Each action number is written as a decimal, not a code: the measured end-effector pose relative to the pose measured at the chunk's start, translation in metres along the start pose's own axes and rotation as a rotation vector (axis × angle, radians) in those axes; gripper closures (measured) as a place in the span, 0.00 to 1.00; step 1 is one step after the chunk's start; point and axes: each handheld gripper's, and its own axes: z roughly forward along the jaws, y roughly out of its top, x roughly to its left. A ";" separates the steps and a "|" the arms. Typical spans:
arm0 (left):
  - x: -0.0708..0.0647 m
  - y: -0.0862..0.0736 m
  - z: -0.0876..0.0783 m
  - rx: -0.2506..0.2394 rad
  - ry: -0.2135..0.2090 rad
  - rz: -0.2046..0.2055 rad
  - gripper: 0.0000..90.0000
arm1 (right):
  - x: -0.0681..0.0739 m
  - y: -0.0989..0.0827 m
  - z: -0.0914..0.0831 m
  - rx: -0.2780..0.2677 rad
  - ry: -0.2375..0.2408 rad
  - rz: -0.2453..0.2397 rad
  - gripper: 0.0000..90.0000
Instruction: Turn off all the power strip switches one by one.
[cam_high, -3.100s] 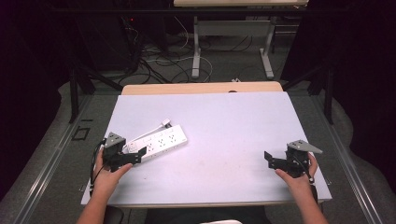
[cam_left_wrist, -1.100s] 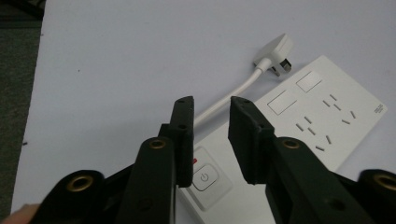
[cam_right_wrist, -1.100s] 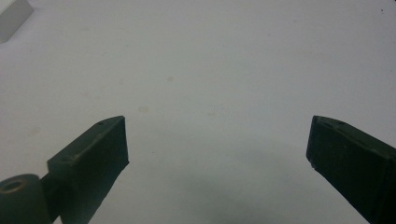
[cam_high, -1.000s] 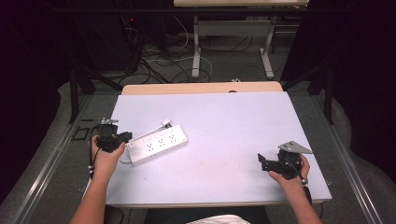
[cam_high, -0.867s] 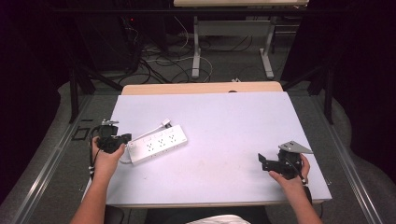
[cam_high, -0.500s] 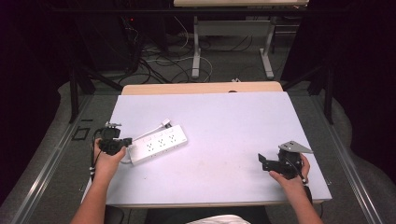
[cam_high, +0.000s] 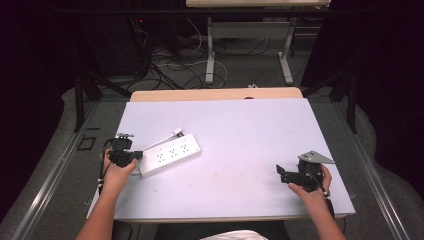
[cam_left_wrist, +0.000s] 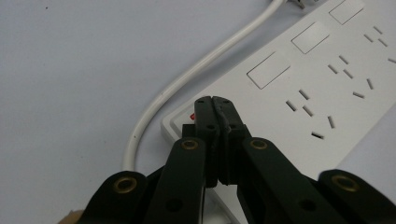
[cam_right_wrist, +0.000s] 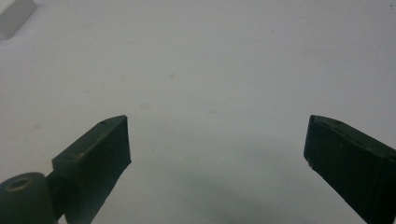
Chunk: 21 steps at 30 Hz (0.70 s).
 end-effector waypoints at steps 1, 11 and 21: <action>0.000 0.000 0.000 -0.002 0.001 0.001 1.00 | 0.000 0.000 0.000 0.000 0.000 0.001 0.07; -0.004 0.001 0.002 0.029 0.031 0.023 1.00 | 0.000 0.000 0.001 -0.002 0.004 0.005 0.07; -0.011 0.004 0.003 0.057 0.072 0.064 1.00 | 0.001 -0.001 0.002 0.002 0.009 0.002 0.07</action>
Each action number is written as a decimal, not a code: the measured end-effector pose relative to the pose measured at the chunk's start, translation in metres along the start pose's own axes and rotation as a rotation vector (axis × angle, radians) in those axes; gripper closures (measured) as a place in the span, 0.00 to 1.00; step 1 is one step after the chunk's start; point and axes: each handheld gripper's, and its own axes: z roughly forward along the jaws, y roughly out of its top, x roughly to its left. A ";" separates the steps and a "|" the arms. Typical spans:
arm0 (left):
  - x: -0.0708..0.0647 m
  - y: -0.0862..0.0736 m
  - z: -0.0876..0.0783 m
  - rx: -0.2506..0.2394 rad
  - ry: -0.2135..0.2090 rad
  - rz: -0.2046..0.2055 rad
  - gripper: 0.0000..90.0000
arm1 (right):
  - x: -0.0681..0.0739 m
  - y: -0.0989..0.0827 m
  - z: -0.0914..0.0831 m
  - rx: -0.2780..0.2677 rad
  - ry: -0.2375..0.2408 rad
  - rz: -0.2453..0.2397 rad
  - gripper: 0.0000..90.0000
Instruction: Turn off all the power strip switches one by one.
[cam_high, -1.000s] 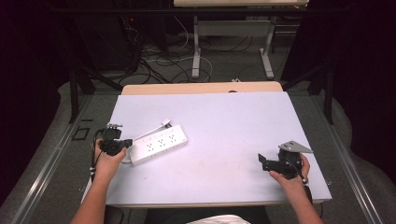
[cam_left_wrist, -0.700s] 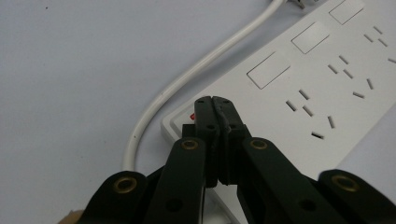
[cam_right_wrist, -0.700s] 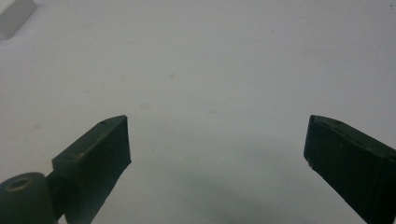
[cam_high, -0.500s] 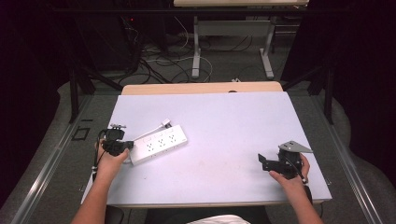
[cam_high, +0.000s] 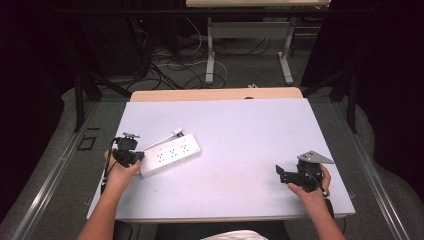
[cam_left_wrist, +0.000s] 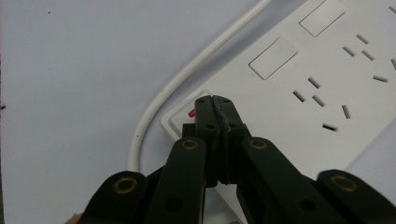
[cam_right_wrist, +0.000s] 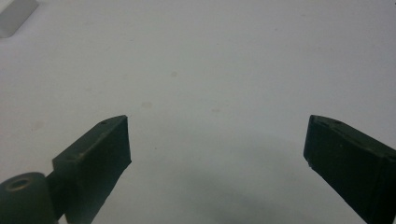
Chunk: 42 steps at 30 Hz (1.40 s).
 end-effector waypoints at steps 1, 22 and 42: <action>0.001 -0.001 0.000 -0.009 -0.009 -0.011 1.00 | 0.000 0.000 0.000 0.000 0.000 0.000 0.07; 0.010 0.000 -0.007 -0.089 -0.083 -0.062 0.96 | 0.000 -0.001 0.001 0.010 -0.002 -0.002 0.08; 0.002 0.025 -0.014 -0.081 -0.128 -0.027 0.90 | 0.000 -0.002 0.000 0.007 -0.003 0.012 0.08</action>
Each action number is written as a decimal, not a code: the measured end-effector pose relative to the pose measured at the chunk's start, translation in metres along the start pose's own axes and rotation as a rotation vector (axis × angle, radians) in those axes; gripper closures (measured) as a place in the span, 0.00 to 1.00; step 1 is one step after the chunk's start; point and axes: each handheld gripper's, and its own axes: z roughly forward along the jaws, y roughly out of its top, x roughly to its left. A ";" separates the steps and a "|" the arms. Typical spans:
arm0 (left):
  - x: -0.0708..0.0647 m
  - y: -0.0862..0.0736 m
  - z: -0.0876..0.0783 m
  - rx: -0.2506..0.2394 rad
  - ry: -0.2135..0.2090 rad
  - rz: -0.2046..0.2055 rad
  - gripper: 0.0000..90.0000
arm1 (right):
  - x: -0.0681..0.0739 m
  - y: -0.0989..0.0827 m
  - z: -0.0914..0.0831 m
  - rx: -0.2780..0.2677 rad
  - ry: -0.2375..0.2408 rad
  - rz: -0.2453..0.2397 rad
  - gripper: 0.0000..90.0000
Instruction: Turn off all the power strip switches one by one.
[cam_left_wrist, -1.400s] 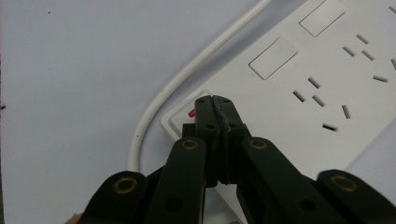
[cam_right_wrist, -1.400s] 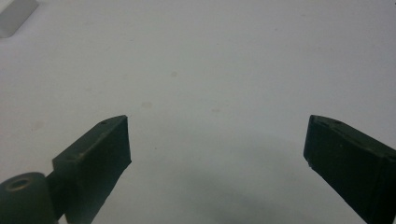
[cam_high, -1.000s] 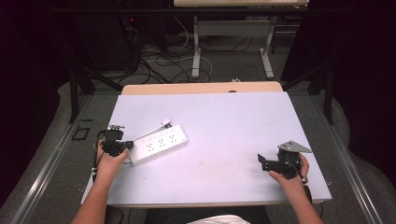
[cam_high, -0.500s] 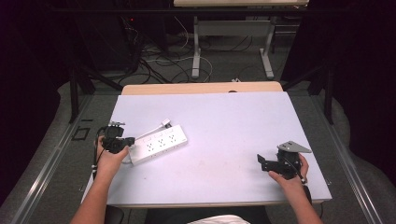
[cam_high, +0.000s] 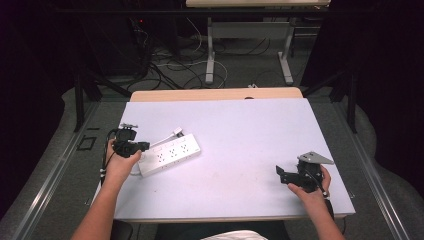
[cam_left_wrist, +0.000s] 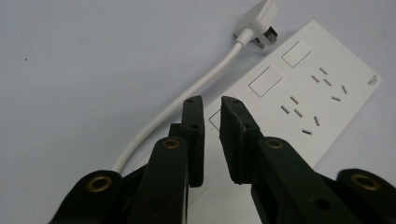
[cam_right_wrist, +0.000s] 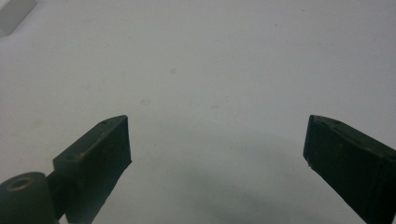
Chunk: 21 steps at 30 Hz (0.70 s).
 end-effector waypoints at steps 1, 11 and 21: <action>0.000 0.001 0.000 0.004 0.007 0.001 0.90 | 0.000 0.000 0.000 0.000 0.000 0.000 0.08; -0.001 0.013 0.002 -0.010 -0.002 0.067 0.91 | 0.000 -0.001 0.000 0.004 -0.002 0.005 0.08; -0.009 0.027 0.013 0.043 -0.021 0.114 1.00 | -0.001 -0.001 0.001 0.004 -0.001 0.013 0.08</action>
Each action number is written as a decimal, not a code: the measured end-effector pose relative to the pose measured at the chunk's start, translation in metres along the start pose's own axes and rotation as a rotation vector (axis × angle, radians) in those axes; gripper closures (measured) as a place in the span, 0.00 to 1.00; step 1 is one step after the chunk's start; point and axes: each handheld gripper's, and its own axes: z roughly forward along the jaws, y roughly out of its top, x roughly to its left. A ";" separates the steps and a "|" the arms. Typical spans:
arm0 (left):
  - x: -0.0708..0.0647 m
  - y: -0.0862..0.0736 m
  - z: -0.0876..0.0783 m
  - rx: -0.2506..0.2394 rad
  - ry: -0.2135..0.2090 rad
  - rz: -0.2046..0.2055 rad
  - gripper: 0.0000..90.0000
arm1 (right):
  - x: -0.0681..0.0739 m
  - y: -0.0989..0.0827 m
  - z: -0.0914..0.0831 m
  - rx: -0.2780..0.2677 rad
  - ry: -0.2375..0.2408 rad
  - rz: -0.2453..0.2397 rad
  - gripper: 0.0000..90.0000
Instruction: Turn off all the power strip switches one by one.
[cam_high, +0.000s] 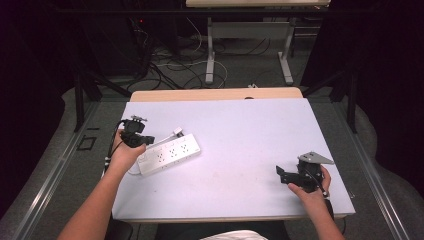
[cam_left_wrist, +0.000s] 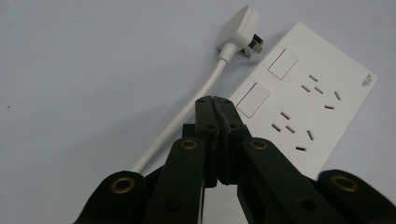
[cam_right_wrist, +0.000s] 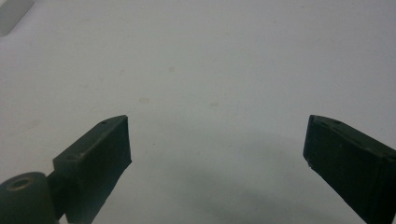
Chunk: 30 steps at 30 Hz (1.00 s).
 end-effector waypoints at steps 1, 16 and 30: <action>-0.001 0.001 0.001 0.010 0.002 0.001 1.00 | 0.000 0.000 0.000 0.000 0.000 0.000 0.08; -0.011 0.005 0.015 0.059 0.023 0.027 1.00 | -0.001 0.000 0.000 0.004 -0.004 0.004 0.08; -0.019 0.006 0.027 0.101 0.017 0.025 1.00 | -0.001 0.000 -0.001 0.006 -0.002 0.008 0.08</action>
